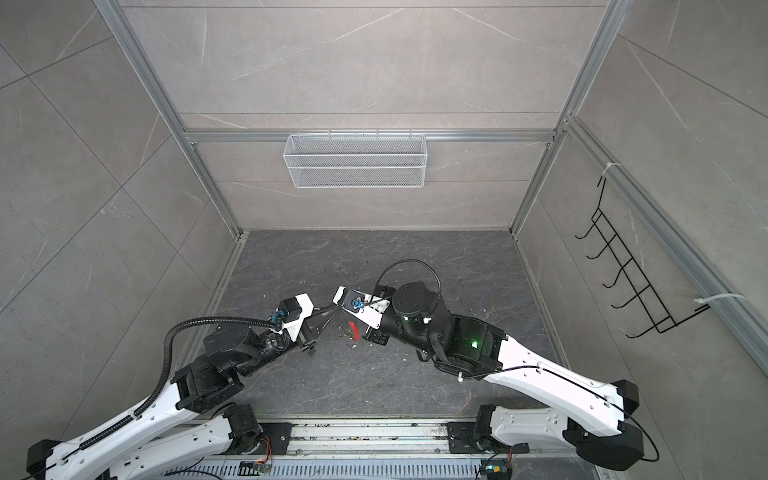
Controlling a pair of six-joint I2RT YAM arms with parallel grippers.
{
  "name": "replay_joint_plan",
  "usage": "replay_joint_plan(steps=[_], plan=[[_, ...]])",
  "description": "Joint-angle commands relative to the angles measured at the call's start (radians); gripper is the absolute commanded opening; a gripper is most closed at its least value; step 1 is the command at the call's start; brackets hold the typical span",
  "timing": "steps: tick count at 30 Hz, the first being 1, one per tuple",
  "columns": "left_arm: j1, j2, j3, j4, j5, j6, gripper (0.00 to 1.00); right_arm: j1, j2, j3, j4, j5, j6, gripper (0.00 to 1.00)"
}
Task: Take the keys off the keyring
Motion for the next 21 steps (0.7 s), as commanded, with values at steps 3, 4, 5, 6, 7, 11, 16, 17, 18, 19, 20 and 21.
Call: replay_joint_plan(steps=[3,4,5,6,7,11,16,17,18,19,20,21], plan=[[0.003,-0.023,0.035,-0.003,0.084,-0.060,0.00,0.002,-0.038,-0.030,0.047,0.025,-0.017,0.00],[0.003,-0.027,0.034,-0.003,0.098,-0.065,0.00,0.002,-0.041,-0.034,0.047,0.026,-0.018,0.00],[0.003,-0.033,0.032,-0.003,0.111,-0.070,0.00,0.002,-0.044,-0.040,0.049,0.030,-0.021,0.00],[0.003,-0.035,0.031,-0.002,0.126,-0.075,0.00,0.002,-0.047,-0.045,0.051,0.029,-0.020,0.00],[0.003,-0.040,0.031,-0.002,0.144,-0.079,0.00,0.002,-0.050,-0.051,0.056,0.029,-0.022,0.00],[0.004,-0.052,0.026,0.003,0.189,-0.093,0.00,0.002,-0.062,-0.067,0.065,0.028,-0.022,0.00],[0.003,-0.050,0.023,0.005,0.220,-0.112,0.00,0.001,-0.068,-0.071,0.070,0.025,-0.023,0.00],[0.004,-0.051,0.021,0.008,0.224,-0.113,0.00,0.002,-0.066,-0.071,0.069,0.023,-0.023,0.00],[0.003,-0.051,0.019,0.013,0.228,-0.118,0.00,0.001,-0.065,-0.071,0.070,0.020,-0.022,0.00],[0.003,-0.053,0.017,0.022,0.237,-0.125,0.00,0.001,-0.063,-0.071,0.070,0.019,-0.022,0.00],[0.003,-0.053,0.016,0.027,0.244,-0.129,0.00,0.002,-0.060,-0.072,0.072,0.019,-0.022,0.00],[0.004,-0.053,0.015,0.031,0.251,-0.134,0.00,0.002,-0.057,-0.072,0.074,0.018,-0.021,0.00]])
